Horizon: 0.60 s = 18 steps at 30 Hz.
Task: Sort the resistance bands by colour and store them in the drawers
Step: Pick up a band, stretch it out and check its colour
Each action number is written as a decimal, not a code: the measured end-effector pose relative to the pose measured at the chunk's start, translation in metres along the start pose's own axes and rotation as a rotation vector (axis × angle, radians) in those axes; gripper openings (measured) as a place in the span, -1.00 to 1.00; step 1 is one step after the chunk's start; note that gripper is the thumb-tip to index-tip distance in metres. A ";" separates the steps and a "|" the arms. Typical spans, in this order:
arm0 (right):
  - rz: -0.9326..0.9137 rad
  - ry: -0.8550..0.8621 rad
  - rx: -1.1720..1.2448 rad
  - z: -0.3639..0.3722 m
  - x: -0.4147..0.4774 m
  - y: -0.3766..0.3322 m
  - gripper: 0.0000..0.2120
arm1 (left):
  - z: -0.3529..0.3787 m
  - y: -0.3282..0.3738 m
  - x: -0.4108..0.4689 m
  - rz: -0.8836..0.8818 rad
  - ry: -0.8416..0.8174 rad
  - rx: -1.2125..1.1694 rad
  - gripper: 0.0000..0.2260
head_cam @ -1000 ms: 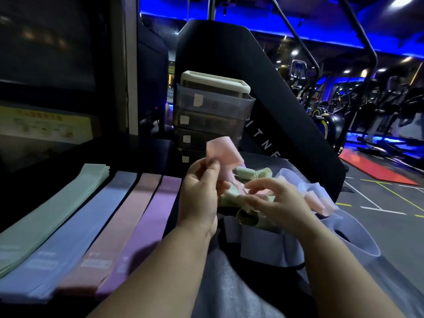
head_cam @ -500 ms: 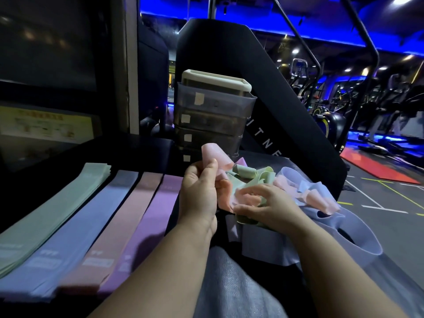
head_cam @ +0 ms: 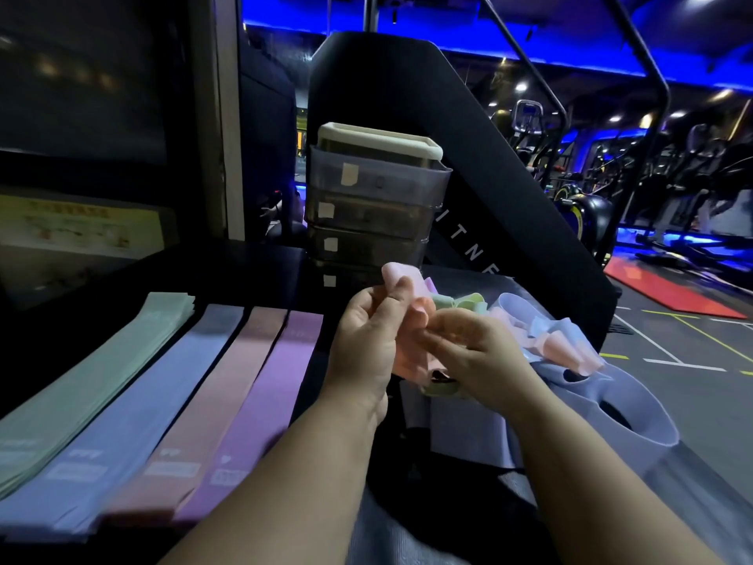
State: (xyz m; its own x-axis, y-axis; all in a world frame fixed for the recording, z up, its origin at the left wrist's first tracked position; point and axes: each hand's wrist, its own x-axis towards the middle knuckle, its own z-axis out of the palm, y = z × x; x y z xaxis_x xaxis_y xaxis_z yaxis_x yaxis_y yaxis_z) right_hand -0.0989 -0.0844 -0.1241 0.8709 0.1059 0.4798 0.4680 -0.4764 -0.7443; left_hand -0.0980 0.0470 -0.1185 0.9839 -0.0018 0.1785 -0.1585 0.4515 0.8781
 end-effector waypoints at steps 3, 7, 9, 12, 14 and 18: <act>0.012 0.080 0.104 0.000 0.002 0.001 -0.84 | 0.000 -0.002 -0.001 0.005 -0.104 0.027 -0.61; 0.052 0.199 0.280 -0.009 0.004 0.000 -0.86 | -0.003 -0.012 0.003 0.115 -0.078 0.227 -0.67; 0.117 0.244 0.435 -0.014 0.004 -0.001 -0.85 | -0.005 -0.018 0.006 0.207 -0.036 0.395 -0.70; 0.159 0.254 0.575 -0.018 0.004 -0.001 -0.88 | -0.003 -0.023 0.005 0.299 -0.027 0.549 -0.74; 0.188 0.227 0.648 -0.019 0.005 0.000 -0.83 | -0.003 -0.025 0.006 0.333 -0.031 0.581 -0.79; 0.187 0.090 0.755 -0.018 0.004 -0.001 -0.59 | -0.002 -0.025 0.007 0.315 -0.077 0.492 -0.73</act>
State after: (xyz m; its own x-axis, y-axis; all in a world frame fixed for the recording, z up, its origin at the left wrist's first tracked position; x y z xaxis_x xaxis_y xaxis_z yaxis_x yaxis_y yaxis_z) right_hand -0.0987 -0.0994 -0.1133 0.9449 -0.0043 0.3273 0.3182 0.2463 -0.9155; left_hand -0.0874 0.0370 -0.1402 0.8774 -0.0080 0.4797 -0.4797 -0.0263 0.8770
